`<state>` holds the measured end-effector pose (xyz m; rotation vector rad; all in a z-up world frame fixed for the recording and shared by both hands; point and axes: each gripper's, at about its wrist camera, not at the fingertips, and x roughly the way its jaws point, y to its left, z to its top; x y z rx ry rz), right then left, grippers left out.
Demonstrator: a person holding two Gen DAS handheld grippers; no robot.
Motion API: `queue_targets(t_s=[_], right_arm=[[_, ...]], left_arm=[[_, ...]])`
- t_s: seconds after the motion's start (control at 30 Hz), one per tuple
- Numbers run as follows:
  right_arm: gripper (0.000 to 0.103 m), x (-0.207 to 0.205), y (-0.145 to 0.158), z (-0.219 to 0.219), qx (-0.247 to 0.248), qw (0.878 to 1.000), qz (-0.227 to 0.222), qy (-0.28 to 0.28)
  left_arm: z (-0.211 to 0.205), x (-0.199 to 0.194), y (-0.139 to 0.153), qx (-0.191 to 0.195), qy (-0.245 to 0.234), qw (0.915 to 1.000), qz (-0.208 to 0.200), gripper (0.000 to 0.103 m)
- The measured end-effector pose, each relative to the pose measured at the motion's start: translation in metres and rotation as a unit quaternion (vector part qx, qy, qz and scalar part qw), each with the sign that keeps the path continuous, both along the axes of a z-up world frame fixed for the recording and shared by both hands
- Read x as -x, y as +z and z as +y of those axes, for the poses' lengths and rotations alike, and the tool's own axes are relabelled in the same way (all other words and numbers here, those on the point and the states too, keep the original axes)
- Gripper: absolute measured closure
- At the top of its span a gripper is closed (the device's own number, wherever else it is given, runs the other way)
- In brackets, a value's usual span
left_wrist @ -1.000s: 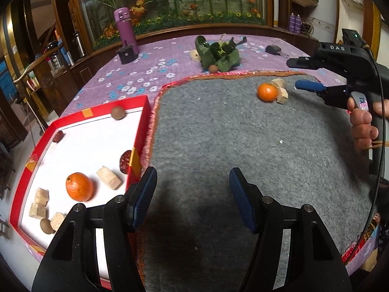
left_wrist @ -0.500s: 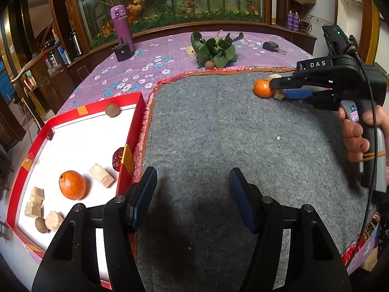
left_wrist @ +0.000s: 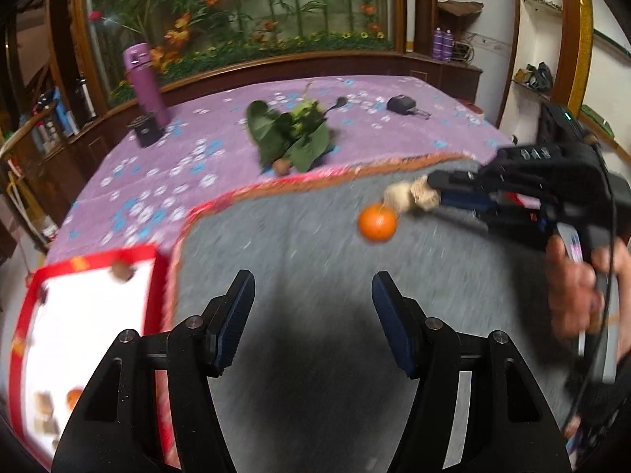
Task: Organize fruits
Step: 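Grasp a tan cube with the right tool while the left tool grasps a mandarin orange, then carry the orange with the left tool into the white tray while the right tool drops the cube there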
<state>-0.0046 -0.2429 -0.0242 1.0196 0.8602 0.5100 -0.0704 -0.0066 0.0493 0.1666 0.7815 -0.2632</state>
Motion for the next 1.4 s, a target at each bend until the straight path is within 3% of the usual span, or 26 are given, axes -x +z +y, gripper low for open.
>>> queue_targets(t_s=[0.13, 0.27, 0.4, 0.53, 0.67, 0.8, 0.97, 1.2, 1.4], right_arm=[[0.089, -0.003, -0.006, -0.002, 0.001, 1.0, 0.023, -0.002], [0.089, 0.0, -0.002, -0.005, 0.028, 0.999, 0.027, -0.024], [0.089, -0.001, -0.011, -0.011, -0.01, 0.999, 0.045, -0.004], [0.088, -0.003, -0.02, -0.013, -0.007, 0.998, 0.068, -0.008], [0.088, -0.003, -0.019, -0.011, -0.016, 0.998, 0.06, -0.001], [0.082, -0.003, -0.016, -0.009, -0.001, 0.998, 0.065, -0.007], [0.064, -0.003, -0.009, -0.014, 0.003, 0.998, 0.047, -0.028], [0.059, -0.009, 0.0, 0.002, 0.056, 0.998, 0.025, -0.018], [0.06, -0.008, 0.004, 0.013, 0.117, 0.993, 0.005, -0.005]], left_arm=[[-0.018, -0.022, -0.006, 0.001, -0.012, 0.9998, 0.017, 0.041], [-0.033, -0.03, -0.009, -0.006, -0.031, 0.9995, 0.009, 0.041], [-0.047, -0.042, -0.016, -0.033, -0.054, 0.9979, 0.015, 0.041], [-0.055, -0.052, -0.023, -0.053, -0.064, 0.9965, 0.011, 0.041], [-0.054, -0.064, -0.032, -0.042, -0.069, 0.9963, 0.028, 0.041], [-0.06, -0.065, -0.04, -0.05, -0.084, 0.9946, 0.035, 0.041], [-0.058, -0.068, -0.044, -0.025, -0.093, 0.9945, 0.042, 0.041], [-0.055, -0.064, -0.042, -0.003, -0.102, 0.9938, 0.044, 0.069], [-0.04, -0.058, -0.04, 0.019, -0.085, 0.9951, 0.048, 0.07]])
